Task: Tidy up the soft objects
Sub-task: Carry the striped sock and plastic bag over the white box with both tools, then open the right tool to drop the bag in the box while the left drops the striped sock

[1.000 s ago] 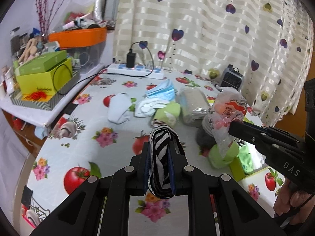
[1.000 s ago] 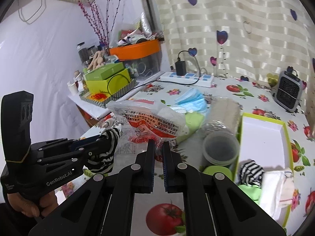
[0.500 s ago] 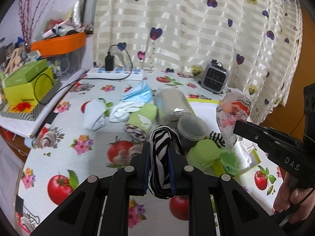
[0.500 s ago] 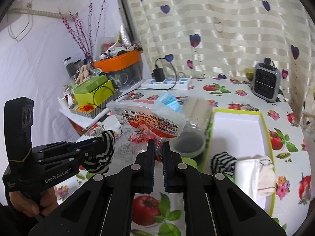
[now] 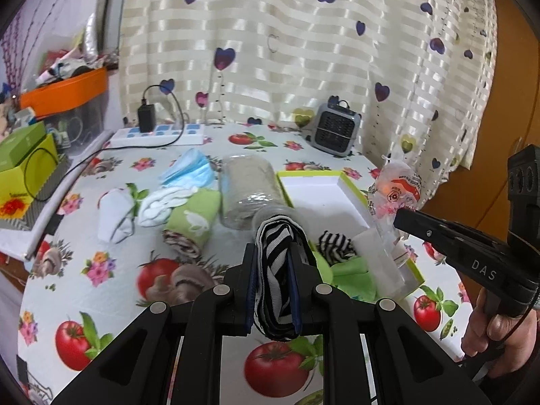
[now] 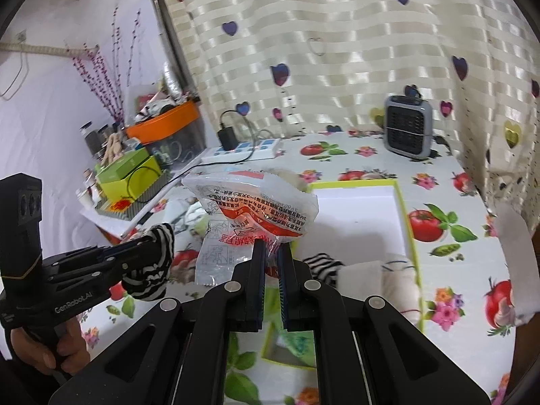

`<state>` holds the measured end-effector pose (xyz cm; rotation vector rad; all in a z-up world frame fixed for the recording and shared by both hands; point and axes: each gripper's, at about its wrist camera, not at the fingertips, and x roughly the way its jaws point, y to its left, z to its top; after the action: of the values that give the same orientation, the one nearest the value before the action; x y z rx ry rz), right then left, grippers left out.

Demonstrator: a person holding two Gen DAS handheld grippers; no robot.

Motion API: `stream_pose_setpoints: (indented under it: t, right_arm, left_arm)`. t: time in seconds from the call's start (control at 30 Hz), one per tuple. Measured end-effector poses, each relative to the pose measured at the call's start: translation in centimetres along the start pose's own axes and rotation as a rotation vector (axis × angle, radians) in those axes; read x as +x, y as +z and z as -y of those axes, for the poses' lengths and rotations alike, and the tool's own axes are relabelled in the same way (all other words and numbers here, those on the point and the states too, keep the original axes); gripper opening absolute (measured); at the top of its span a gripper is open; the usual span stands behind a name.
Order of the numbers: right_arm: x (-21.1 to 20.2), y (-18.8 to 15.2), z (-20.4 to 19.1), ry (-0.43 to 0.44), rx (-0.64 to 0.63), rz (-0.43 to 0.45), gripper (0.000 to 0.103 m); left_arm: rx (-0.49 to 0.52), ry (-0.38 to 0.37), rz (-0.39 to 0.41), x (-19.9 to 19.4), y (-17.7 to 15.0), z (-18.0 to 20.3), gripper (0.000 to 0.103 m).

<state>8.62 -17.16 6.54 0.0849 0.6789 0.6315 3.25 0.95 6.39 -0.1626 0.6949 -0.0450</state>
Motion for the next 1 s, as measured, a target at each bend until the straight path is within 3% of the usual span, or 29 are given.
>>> stream_pose_setpoints:
  t: [0.47, 1.0]
  right_arm:
    - [1.0, 0.2, 5.1, -0.067, 0.087, -0.021, 0.007]
    - [5.9, 0.7, 9.0, -0.142, 0.101, -0.109, 0.007]
  left_arm:
    - [0.042, -0.052, -0.017, 2.7, 1.6, 3.0, 0.016]
    - [0.059, -0.112, -0.086, 9.3, 3.9, 6.0, 0.016]
